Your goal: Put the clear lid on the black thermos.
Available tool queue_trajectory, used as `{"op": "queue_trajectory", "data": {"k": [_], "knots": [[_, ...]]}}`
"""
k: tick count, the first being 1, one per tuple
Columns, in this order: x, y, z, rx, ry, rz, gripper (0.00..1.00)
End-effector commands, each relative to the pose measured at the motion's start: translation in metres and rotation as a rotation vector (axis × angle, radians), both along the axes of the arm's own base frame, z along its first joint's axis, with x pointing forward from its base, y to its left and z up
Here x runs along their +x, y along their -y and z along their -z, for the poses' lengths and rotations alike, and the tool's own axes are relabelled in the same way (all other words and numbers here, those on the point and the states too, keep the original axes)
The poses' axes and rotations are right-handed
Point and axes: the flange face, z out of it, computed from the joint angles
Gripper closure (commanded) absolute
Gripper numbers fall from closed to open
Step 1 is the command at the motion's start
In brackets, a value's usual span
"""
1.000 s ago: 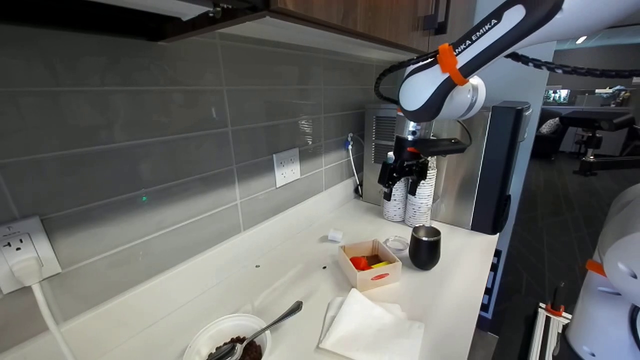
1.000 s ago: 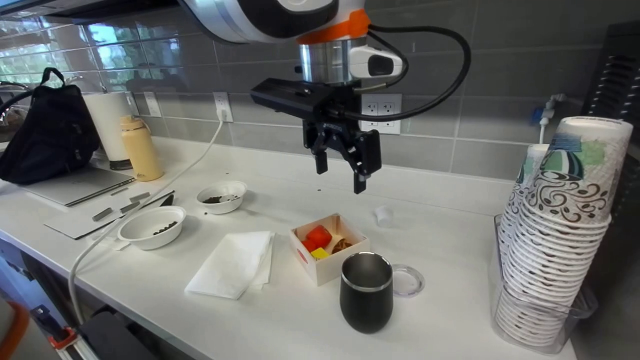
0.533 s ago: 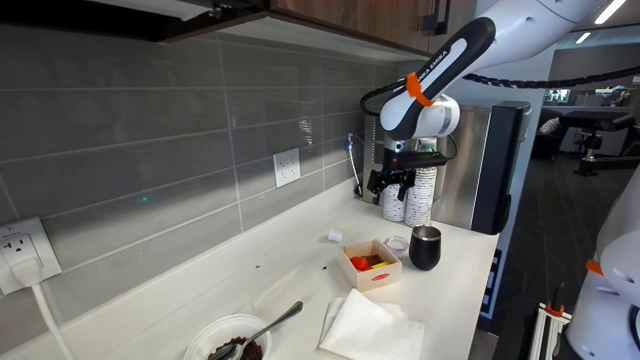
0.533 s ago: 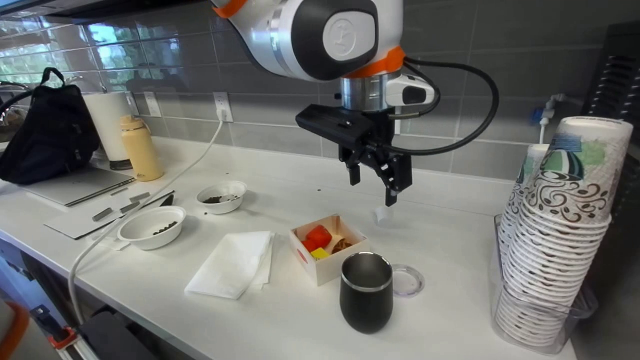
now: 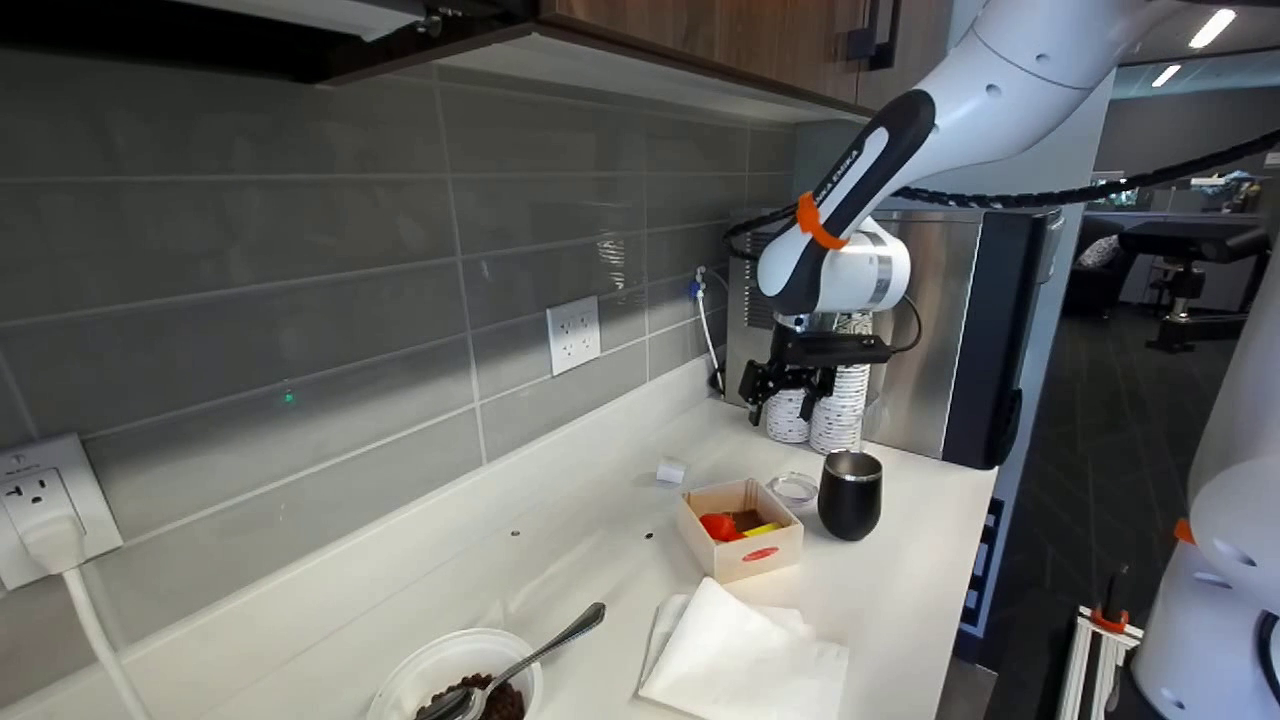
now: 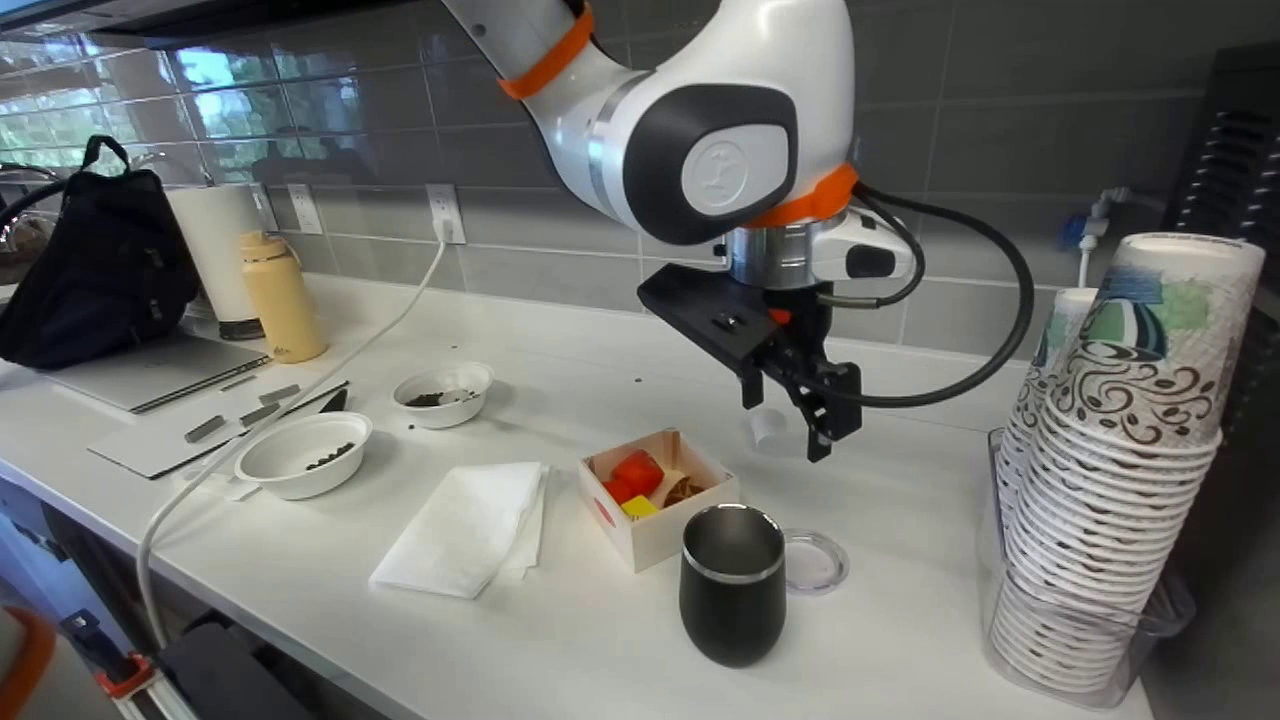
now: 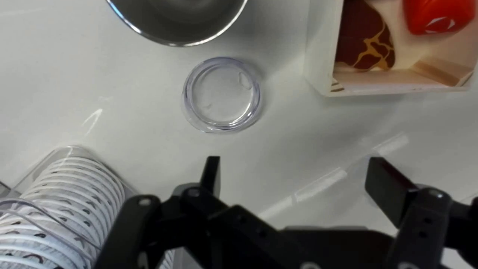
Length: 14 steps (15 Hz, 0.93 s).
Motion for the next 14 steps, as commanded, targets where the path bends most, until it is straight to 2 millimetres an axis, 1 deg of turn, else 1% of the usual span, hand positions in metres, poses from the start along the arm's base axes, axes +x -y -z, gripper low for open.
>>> {"op": "queue_trajectory", "data": {"k": [1,4,7,14], "knots": [[0.008,0.009,0.028,-0.016,-0.001,0.04,0.0],[0.007,0.014,0.056,-0.015,-0.031,0.066,0.0],[0.009,0.019,0.076,-0.004,-0.051,0.101,0.0],[0.022,0.03,0.101,0.006,-0.085,0.175,0.0]]}}
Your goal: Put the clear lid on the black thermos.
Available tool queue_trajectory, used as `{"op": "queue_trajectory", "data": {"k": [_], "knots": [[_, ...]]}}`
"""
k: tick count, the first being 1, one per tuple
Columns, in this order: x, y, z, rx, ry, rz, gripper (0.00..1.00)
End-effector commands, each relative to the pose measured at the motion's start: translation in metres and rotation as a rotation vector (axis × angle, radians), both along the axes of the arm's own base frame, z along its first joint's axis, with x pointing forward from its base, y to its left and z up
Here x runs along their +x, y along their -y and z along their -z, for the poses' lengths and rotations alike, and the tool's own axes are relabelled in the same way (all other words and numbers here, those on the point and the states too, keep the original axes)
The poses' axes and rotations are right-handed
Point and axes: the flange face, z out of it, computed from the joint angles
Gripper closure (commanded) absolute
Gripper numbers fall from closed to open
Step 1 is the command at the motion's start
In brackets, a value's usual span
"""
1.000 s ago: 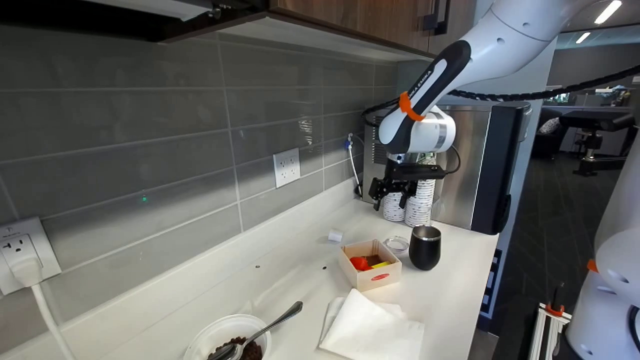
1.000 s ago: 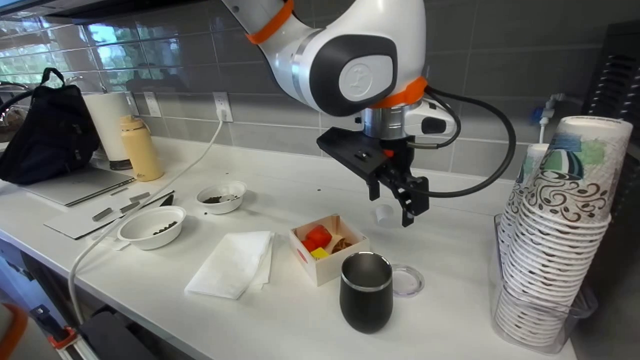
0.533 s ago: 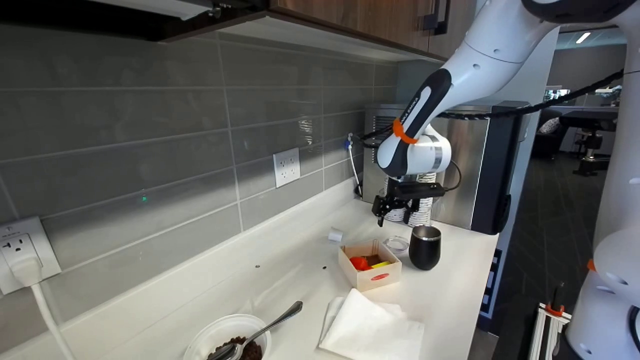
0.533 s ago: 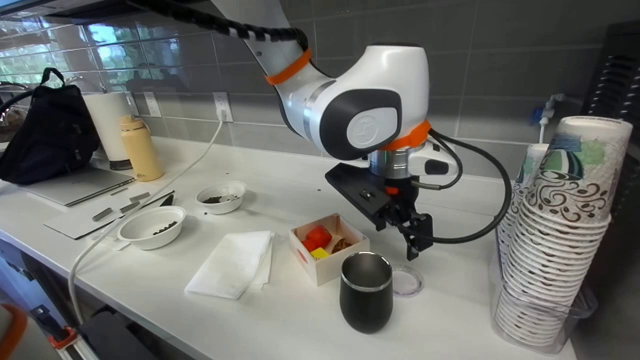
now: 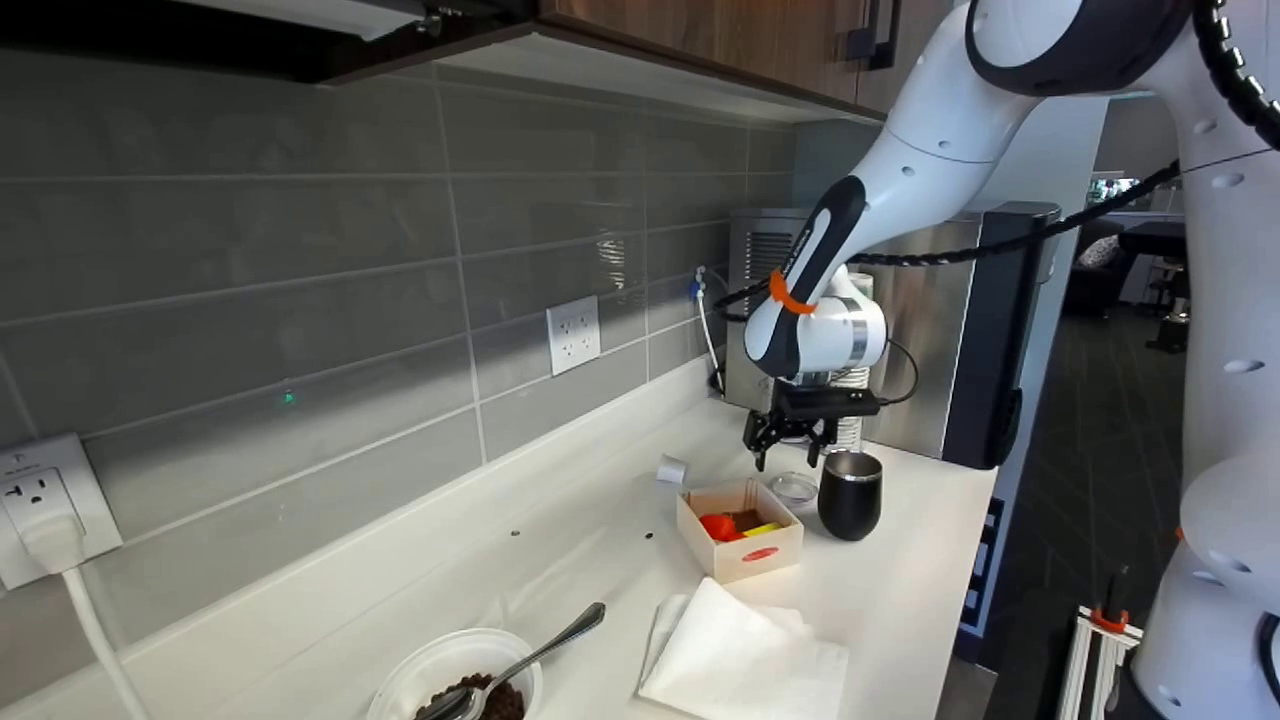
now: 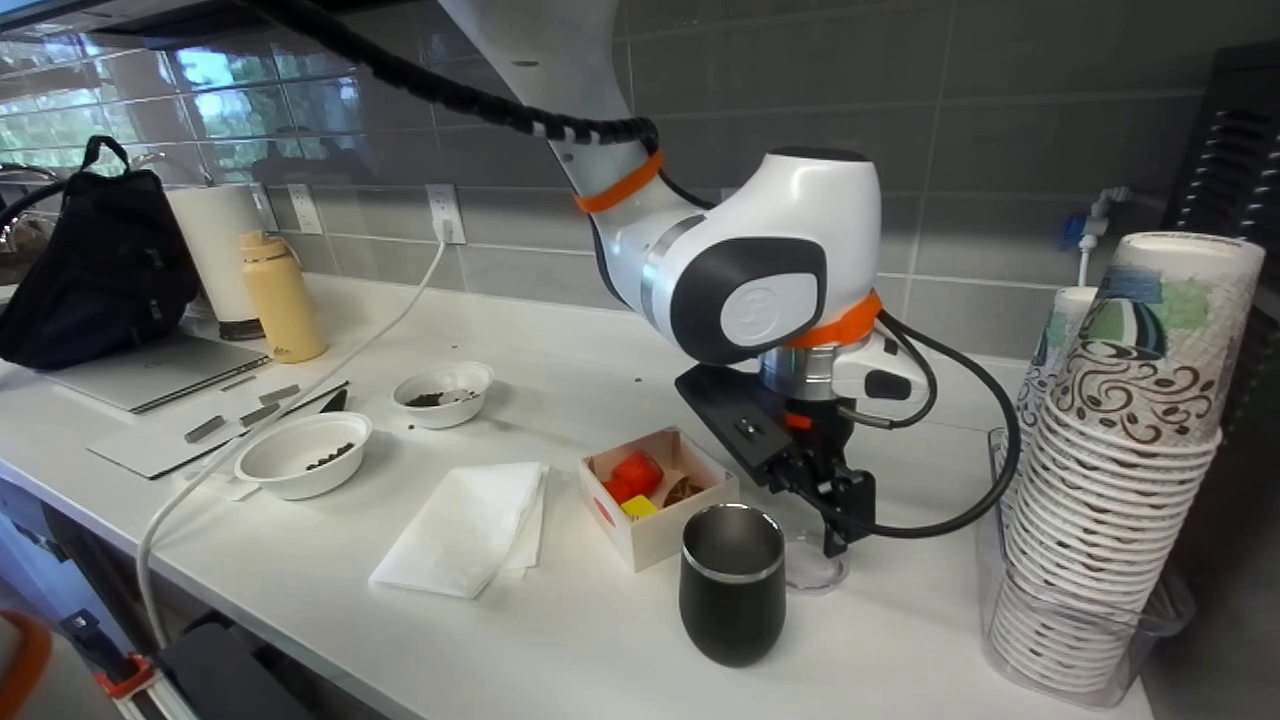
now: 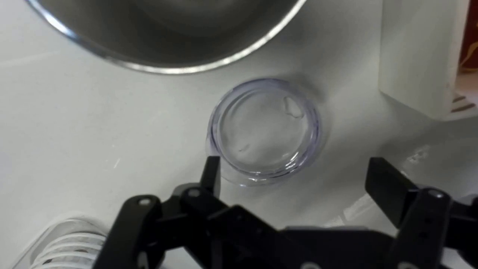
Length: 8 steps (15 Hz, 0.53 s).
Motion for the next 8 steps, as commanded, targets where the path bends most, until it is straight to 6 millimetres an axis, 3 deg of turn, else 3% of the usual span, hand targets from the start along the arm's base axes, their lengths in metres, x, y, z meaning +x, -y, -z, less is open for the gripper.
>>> {"op": "queue_trajectory", "data": {"k": [1,8], "knots": [[0.01,0.007,0.014,-0.001,-0.021,0.046,0.0],[0.011,0.005,0.028,-0.001,-0.059,0.061,0.0]]}}
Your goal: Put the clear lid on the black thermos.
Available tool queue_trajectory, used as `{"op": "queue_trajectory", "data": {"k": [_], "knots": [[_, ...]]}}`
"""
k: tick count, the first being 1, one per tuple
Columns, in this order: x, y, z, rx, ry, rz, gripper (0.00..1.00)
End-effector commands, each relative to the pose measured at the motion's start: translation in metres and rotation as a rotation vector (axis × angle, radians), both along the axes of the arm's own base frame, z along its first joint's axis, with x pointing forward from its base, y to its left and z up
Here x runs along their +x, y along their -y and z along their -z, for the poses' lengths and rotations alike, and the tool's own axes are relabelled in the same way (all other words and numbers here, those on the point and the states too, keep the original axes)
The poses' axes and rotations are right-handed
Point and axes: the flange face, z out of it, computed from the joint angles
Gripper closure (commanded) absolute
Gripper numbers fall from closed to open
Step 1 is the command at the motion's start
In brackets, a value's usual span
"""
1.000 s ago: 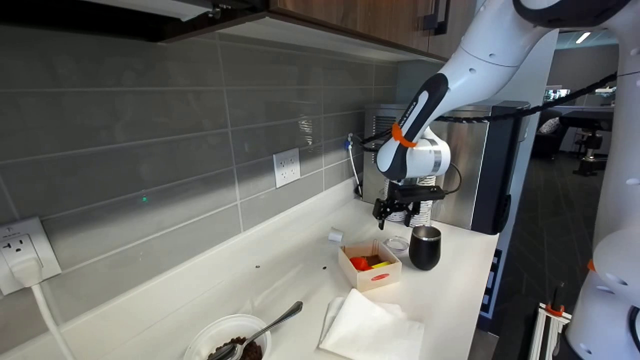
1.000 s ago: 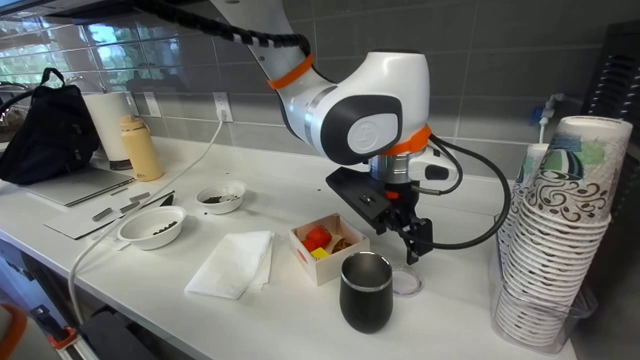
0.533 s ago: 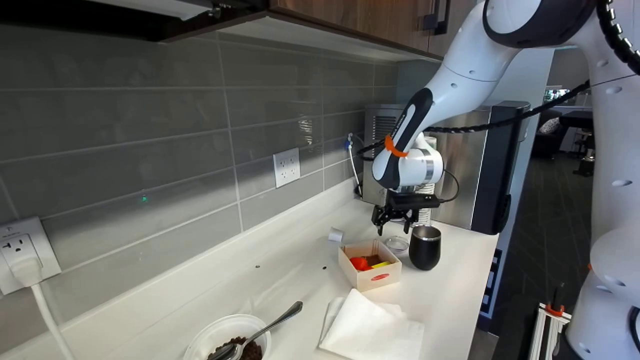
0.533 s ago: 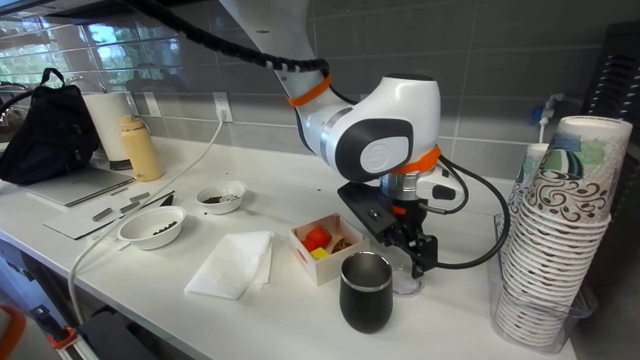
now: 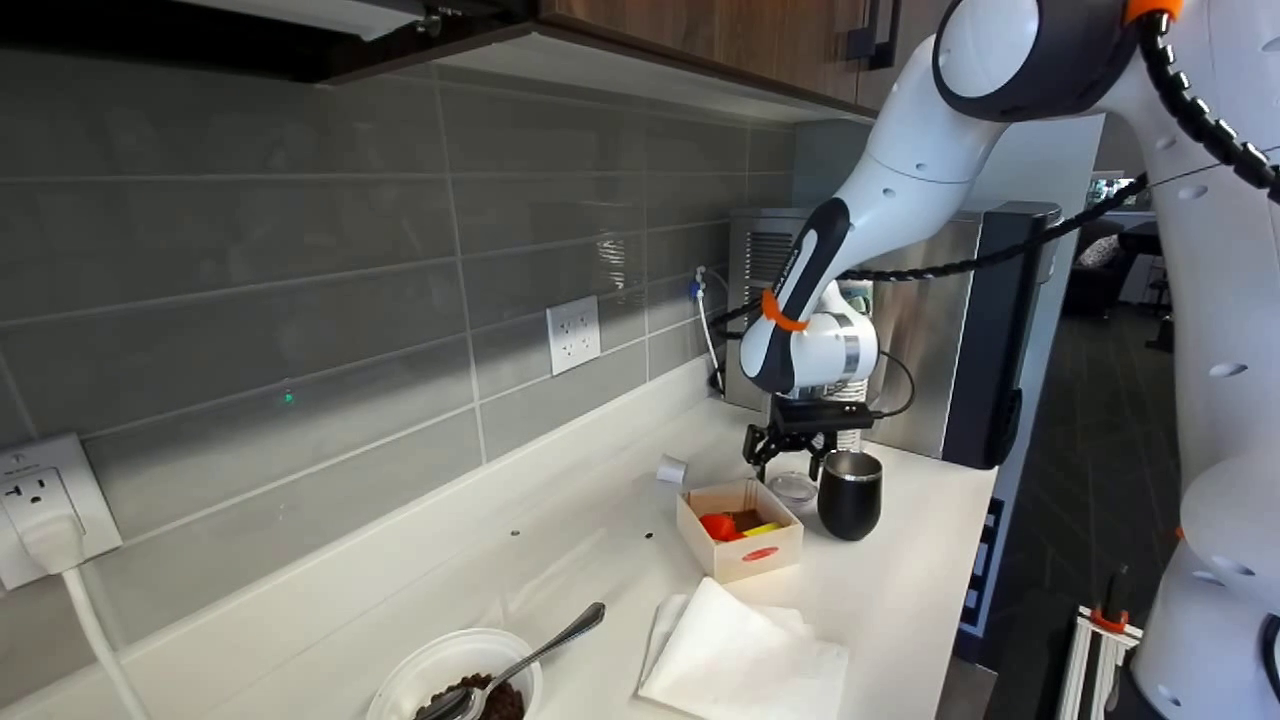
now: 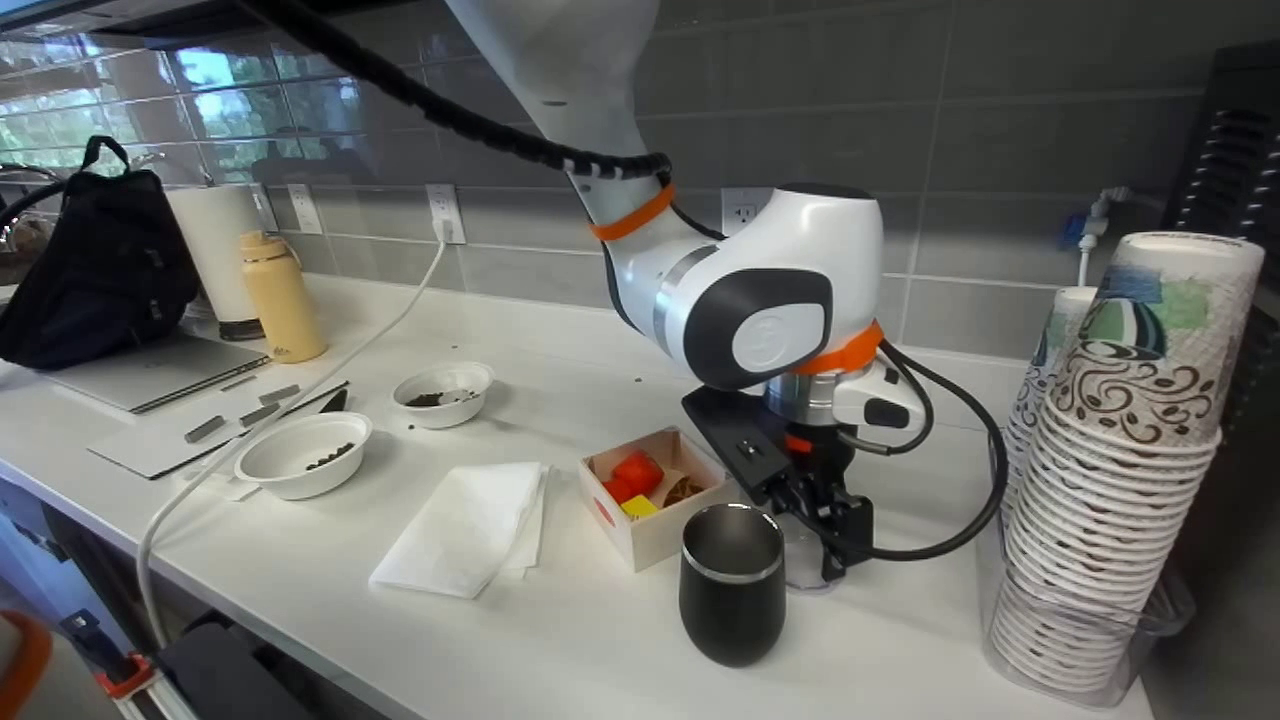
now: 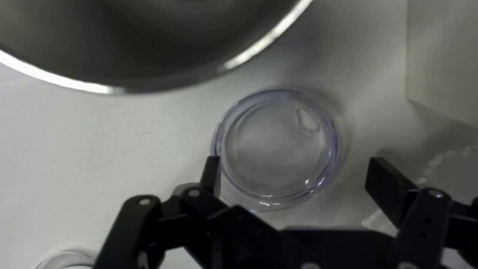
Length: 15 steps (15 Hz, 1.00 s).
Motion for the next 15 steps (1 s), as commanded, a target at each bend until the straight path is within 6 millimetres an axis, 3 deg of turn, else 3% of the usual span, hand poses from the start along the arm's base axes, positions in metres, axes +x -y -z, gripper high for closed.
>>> {"op": "queue_trajectory", "data": {"k": [1,15], "knots": [[0.0055,0.0024,0.0027,-0.001,-0.02,0.019,0.0],[-0.0037,0.0043,-0.0029,-0.024,-0.056,0.082,0.0]]}}
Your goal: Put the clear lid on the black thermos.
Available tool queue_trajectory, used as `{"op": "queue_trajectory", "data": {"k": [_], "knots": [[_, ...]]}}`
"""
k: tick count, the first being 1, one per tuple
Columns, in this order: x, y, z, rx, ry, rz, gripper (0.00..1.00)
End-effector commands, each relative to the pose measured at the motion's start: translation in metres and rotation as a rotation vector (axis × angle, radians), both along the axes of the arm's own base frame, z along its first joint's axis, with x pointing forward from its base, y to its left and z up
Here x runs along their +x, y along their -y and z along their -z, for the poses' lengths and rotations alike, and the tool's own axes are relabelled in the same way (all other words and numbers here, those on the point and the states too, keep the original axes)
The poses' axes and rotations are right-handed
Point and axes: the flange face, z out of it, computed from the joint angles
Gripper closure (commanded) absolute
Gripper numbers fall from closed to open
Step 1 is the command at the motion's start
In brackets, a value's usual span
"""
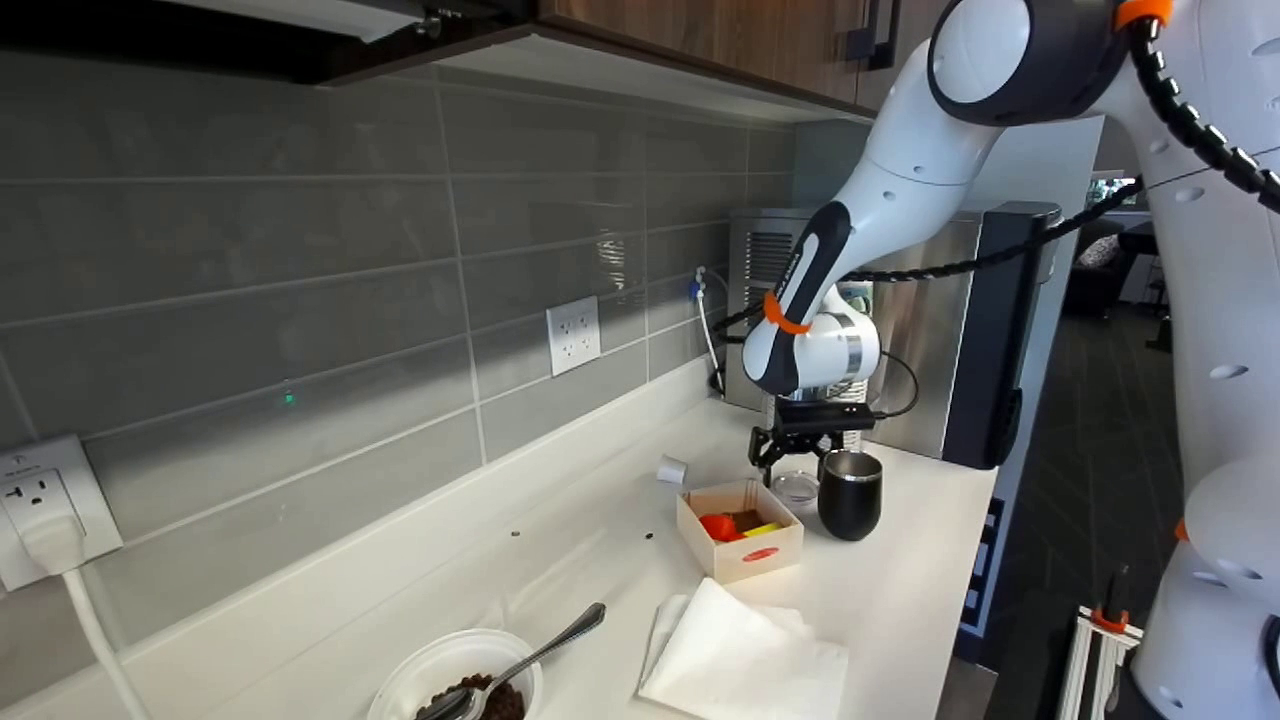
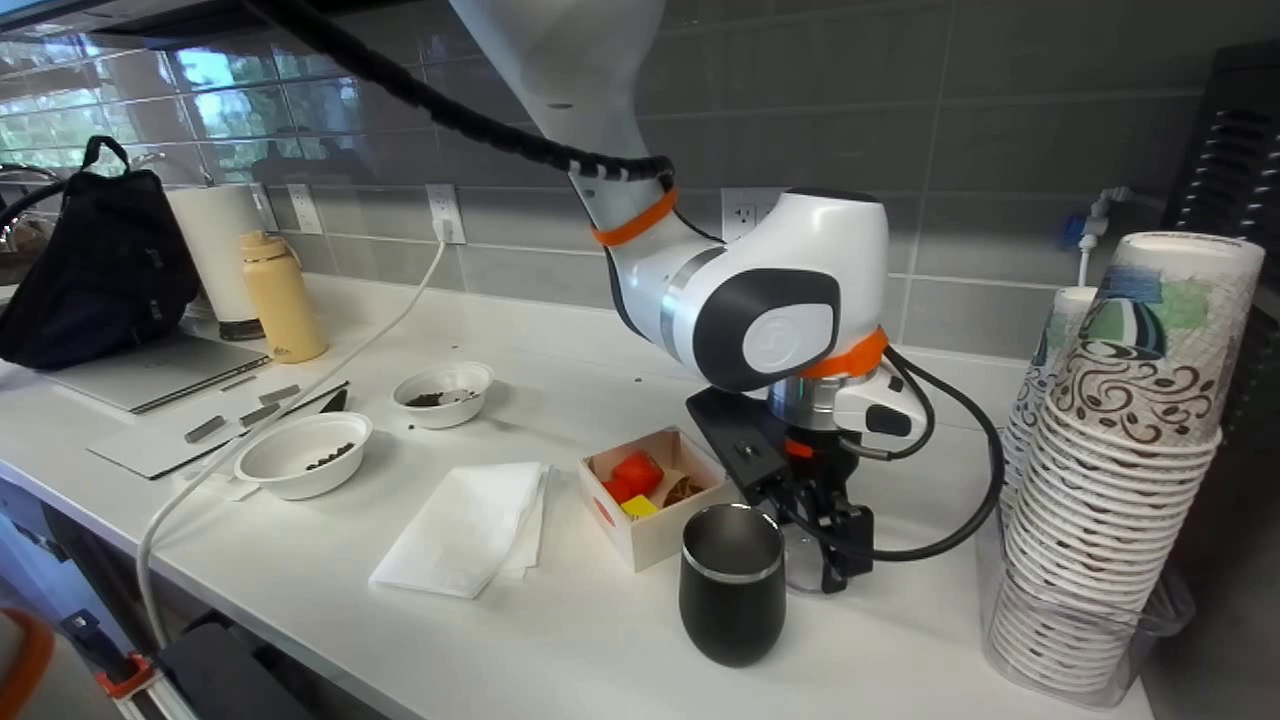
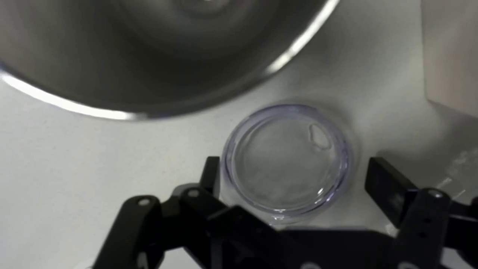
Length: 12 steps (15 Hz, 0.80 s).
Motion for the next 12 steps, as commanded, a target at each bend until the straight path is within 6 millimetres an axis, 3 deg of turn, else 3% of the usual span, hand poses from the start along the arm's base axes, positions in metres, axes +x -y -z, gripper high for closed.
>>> {"op": "queue_trajectory", "data": {"k": [1,12], "knots": [[-0.001,0.0,-0.005,-0.022,-0.021,0.012,0.0],[-0.013,-0.005,0.015,-0.032,-0.041,0.003,0.0]]}}
